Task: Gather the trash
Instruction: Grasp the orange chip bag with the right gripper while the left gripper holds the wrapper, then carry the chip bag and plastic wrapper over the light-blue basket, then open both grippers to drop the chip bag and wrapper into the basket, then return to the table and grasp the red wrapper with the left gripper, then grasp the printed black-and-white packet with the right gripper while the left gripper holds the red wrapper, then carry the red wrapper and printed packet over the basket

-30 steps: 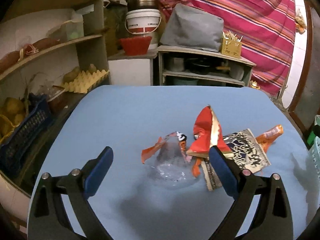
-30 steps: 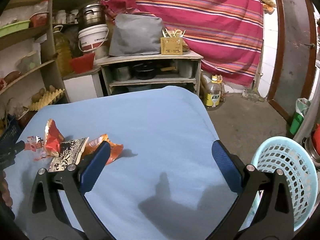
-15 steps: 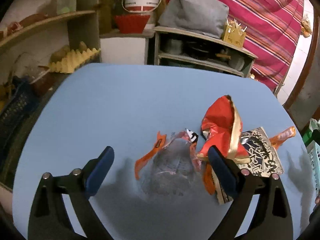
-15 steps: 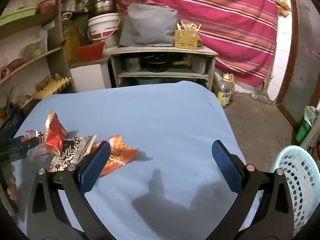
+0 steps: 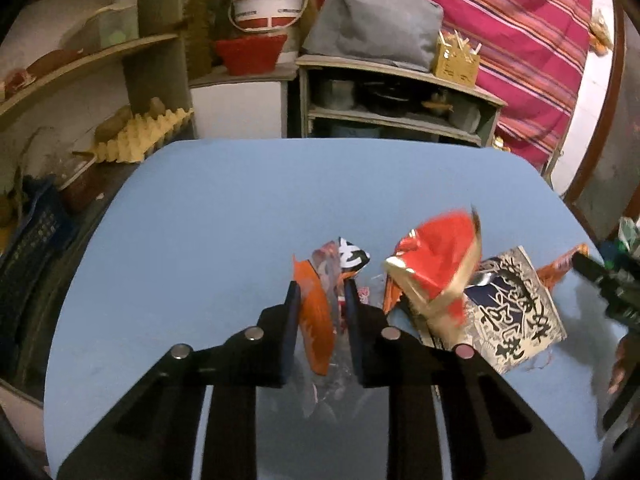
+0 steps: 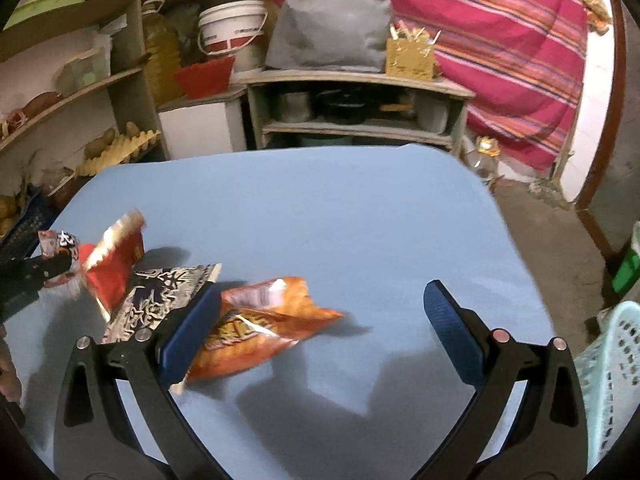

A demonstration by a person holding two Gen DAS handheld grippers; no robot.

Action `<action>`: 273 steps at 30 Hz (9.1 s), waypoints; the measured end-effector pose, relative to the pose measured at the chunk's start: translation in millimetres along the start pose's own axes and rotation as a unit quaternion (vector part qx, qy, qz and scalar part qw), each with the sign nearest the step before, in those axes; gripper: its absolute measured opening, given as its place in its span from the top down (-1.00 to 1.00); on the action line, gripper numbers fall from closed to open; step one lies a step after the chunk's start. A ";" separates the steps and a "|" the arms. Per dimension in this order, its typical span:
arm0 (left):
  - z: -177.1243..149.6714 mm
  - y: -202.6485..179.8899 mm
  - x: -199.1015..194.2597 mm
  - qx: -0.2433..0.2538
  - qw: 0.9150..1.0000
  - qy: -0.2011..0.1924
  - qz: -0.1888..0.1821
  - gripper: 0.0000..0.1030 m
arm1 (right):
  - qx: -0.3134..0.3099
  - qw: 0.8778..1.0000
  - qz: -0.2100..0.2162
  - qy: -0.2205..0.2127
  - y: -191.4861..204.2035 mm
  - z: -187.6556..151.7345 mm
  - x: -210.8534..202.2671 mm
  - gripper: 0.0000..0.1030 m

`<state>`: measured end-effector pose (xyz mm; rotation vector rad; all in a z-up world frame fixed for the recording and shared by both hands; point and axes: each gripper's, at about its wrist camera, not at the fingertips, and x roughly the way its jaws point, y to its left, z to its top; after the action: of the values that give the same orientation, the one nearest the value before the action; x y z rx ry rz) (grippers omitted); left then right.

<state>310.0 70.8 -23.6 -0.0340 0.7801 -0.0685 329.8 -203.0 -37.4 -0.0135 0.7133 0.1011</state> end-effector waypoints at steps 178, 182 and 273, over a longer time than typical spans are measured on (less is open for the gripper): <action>2.3 -16.0 36.1 -0.003 1.000 -0.002 -0.023 0.16 | 0.000 0.999 -0.038 0.017 10.2 -19.5 -15.2 -0.92; 3.3 -10.8 30.5 -0.006 1.000 -0.003 -0.029 0.46 | -0.013 1.000 -0.013 0.023 32.6 -18.4 -6.7 -0.92; -22.4 -263.5 -150.9 0.092 0.984 -0.115 -0.101 0.47 | 0.124 0.976 -0.145 -0.106 -264.5 -110.9 -271.3 0.90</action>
<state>174.4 -180.8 81.1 0.0536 0.5342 -0.3237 79.3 -495.3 50.3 0.1305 0.4998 -0.2645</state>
